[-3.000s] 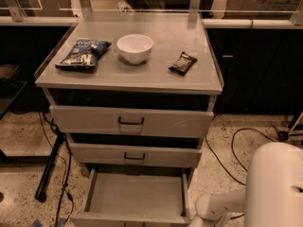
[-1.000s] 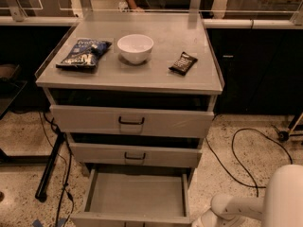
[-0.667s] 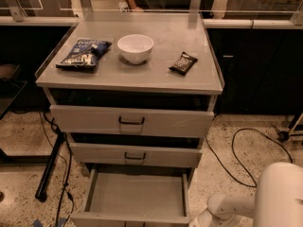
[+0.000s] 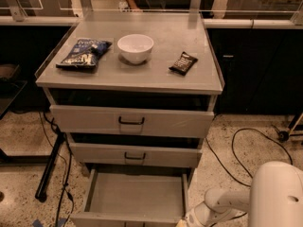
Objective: Close bottom drawer
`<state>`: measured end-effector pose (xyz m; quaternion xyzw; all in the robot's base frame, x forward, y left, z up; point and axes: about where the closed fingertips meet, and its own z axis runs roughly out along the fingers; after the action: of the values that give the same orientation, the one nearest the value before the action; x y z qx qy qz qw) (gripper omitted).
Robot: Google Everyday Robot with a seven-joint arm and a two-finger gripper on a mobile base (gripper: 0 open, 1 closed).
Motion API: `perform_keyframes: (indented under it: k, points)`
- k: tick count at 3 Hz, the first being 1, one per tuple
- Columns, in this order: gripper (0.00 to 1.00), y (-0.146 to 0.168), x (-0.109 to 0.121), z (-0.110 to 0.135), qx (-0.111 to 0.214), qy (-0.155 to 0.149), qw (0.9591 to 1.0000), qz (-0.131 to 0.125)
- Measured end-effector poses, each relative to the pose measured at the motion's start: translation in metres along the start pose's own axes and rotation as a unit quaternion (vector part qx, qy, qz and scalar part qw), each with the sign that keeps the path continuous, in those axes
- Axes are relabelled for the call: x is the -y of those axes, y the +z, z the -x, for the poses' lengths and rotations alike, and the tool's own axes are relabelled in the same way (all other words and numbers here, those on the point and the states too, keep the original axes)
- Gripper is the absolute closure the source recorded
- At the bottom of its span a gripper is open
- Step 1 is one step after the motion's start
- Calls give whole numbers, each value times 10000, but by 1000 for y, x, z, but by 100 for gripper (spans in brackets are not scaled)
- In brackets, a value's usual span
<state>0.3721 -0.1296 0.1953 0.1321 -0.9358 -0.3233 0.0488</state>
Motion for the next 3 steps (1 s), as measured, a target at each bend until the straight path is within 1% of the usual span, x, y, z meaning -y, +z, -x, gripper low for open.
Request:
perform_keyframes:
  k: [1,2,3]
  points:
    - [100,-2,6,20,243,152,9995,-110]
    - [100,0,9,29,355,221,9990,-176]
    - [100,-1,10,40,497,244,9983,-180]
